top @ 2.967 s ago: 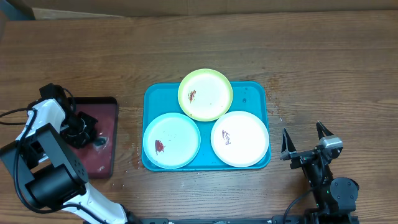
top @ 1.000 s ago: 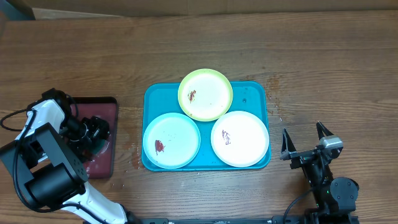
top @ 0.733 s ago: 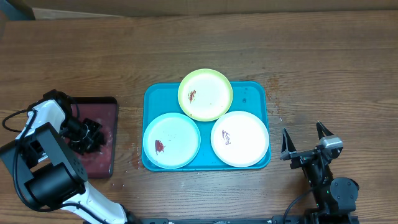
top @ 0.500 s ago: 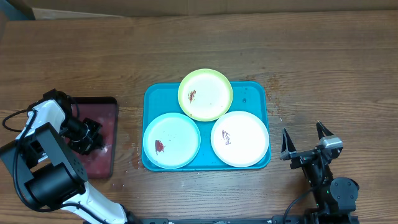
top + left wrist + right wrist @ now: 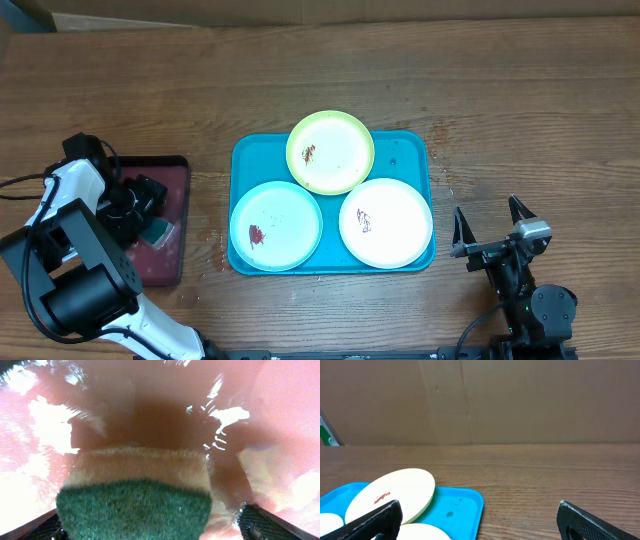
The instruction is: Clean dirty plates on tray and stack at the side
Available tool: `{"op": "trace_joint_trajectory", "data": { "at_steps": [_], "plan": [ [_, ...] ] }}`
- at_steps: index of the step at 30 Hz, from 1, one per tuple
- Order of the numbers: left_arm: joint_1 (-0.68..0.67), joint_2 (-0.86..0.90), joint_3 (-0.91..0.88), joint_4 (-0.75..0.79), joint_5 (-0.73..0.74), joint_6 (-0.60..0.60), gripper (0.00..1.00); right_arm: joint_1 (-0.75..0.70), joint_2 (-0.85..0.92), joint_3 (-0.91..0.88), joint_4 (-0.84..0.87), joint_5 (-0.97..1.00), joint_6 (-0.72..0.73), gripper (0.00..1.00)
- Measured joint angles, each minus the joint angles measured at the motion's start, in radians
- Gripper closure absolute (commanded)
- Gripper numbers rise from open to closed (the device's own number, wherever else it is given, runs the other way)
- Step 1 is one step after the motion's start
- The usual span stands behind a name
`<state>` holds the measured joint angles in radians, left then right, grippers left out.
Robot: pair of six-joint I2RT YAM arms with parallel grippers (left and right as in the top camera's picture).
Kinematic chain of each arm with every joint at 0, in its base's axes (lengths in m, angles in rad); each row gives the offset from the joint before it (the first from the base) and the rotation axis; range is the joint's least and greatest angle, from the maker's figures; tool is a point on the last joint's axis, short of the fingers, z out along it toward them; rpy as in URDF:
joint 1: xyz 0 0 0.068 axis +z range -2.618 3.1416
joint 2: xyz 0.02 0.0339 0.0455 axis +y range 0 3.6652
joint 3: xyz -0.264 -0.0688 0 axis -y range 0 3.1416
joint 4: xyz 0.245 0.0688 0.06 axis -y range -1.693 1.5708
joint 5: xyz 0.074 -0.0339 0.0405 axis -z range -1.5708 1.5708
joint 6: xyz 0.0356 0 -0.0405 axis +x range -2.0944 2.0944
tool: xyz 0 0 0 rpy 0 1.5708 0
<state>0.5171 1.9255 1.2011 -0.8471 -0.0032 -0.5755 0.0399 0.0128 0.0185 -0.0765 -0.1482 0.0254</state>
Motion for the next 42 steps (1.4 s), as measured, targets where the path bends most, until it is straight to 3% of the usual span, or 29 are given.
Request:
{"op": "trace_joint_trajectory", "data": {
  "at_steps": [2, 4, 8, 9, 11, 12, 22, 23, 25, 26, 28, 33, 34, 35, 36, 38, 42],
  "plan": [
    [0.000, 0.000, 0.000, 0.015, -0.009, -0.001, 0.69, 0.000, 0.000, 0.000, 0.000, 0.000, 0.000, 0.00],
    [0.000, 0.000, 0.002, 0.025, -0.018, -0.001, 0.96, 0.000, 0.000, 0.000, 0.000, 0.000, 0.000, 0.00],
    [0.000, -0.001, 0.003, 0.026, -0.032, 0.002, 0.96, 0.000, 0.000, 0.000, 0.000, 0.000, 0.000, 0.00],
    [0.000, -0.001, 0.003, 0.026, -0.032, 0.002, 0.85, 0.000, 0.000, 0.000, 0.000, 0.000, 0.000, 0.00],
    [0.000, -0.001, 0.003, 0.027, -0.032, 0.003, 0.17, 0.000, 0.000, 0.000, 0.000, 0.000, 0.000, 0.00],
    [0.000, -0.001, 0.003, 0.028, -0.036, 0.005, 0.00, 0.000, 0.000, 0.000, 0.000, 0.000, 0.000, 0.00],
    [0.002, -0.001, 0.003, 0.056, -0.065, 0.002, 0.00, 0.000, 0.000, 0.000, 0.000, 0.000, 0.000, 0.00],
    [0.002, -0.001, 0.003, 0.058, -0.067, 0.003, 0.12, 0.000, 0.000, 0.000, 0.000, 0.000, 0.000, 0.00],
    [0.002, -0.001, 0.003, 0.064, -0.070, 0.004, 0.45, 0.000, 0.000, 0.000, 0.000, 0.000, 0.000, 0.00],
    [0.002, -0.001, 0.003, 0.073, -0.074, 0.002, 0.67, 0.000, 0.000, 0.000, 0.001, 0.000, 0.000, 0.00],
    [0.000, -0.001, 0.003, 0.079, -0.085, 0.002, 0.96, 0.000, 0.000, 0.000, 0.000, 0.000, 0.000, 0.00],
    [0.000, -0.001, 0.003, 0.077, -0.110, 0.003, 0.96, 0.000, 0.000, 0.000, 0.000, 0.000, 0.000, 0.00],
    [0.000, -0.001, 0.003, 0.074, -0.111, 0.003, 0.92, 0.000, 0.000, 0.000, 0.000, 0.000, 0.000, 0.00],
    [0.000, -0.001, 0.003, 0.072, -0.111, 0.002, 0.79, 0.000, 0.000, 0.000, 0.000, 0.000, 0.000, 0.00],
    [0.000, -0.001, 0.003, 0.066, -0.114, 0.002, 0.59, 0.000, 0.000, 0.000, 0.000, 0.000, 0.000, 0.00],
    [0.000, -0.001, 0.003, 0.043, -0.119, 0.005, 0.00, 0.000, 0.000, 0.000, 0.001, 0.000, 0.000, 0.00],
    [0.005, -0.003, 0.006, -0.028, -0.097, 0.002, 0.00, 0.000, 0.000, 0.000, 0.000, 0.000, 0.000, 0.00]
  ]
}}
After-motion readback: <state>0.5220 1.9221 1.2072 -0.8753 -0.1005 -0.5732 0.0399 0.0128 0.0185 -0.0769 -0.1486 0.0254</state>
